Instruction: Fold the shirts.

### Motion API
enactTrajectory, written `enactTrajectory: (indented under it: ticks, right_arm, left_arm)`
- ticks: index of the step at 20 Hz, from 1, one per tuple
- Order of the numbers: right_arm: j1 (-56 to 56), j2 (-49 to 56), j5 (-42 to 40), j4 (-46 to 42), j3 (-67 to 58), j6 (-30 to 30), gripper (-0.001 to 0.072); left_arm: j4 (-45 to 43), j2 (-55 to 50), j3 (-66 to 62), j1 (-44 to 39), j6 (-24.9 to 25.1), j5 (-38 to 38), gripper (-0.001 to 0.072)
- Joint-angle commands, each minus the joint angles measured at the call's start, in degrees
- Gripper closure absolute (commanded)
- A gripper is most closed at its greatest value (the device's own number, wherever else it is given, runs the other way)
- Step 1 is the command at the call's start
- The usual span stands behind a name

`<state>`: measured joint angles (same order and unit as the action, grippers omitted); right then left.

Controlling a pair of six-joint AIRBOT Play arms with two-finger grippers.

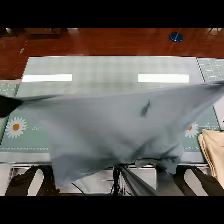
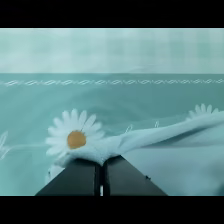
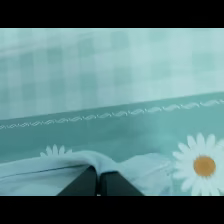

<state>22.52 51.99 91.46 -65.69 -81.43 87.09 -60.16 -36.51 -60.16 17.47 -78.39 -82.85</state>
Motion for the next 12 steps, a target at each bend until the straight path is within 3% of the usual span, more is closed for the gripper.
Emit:
enactTrajectory:
  ticks: [1,6,9,12]
  right_arm:
    - [-4.7,12.1,-16.2,1.3,2.2,-3.6,0.0693]
    - [-12.6,21.3,-41.7,1.0,0.7,-8.3,0.0693]
    - [-14.2,26.8,-49.3,0.9,0.7,-8.8,0.0693]
    - [-14.1,32.5,-51.2,0.5,0.7,-8.9,0.0693]
  left_arm:
    - [3.9,-12.7,4.7,-3.6,4.5,17.2,0.069]
    - [3.9,-28.8,-5.0,-9.6,9.3,31.0,0.069]
    - [3.9,-35.4,-8.6,-12.6,10.7,38.5,0.0689]
    - [3.9,-41.6,-9.0,-14.7,10.7,42.5,0.0689]
